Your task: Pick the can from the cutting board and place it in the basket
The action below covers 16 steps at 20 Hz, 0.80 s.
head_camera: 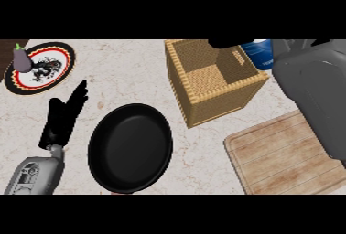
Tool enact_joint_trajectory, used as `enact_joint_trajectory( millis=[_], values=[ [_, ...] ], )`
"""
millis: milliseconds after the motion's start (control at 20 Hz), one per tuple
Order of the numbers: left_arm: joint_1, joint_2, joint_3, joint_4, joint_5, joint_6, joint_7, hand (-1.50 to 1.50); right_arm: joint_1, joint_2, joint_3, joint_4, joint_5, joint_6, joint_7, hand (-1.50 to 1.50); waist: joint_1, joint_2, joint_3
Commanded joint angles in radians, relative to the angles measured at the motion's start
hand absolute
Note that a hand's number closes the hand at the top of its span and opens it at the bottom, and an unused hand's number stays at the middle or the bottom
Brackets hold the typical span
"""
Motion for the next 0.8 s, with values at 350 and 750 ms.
enact_joint_trajectory(
  millis=[350,750],
  values=[
    [-0.02,0.006,0.02,-0.031,0.007,-0.028,0.056,0.0,0.126,0.125,-0.091,0.147,0.009,-0.062,-0.06,1.5,0.003,0.0,0.0],
    [-0.03,0.019,0.057,0.044,0.005,-0.053,-0.015,0.0,0.154,0.178,-0.174,0.189,0.022,-0.185,-0.214,-1.5,0.0,0.002,0.0]
  ],
)
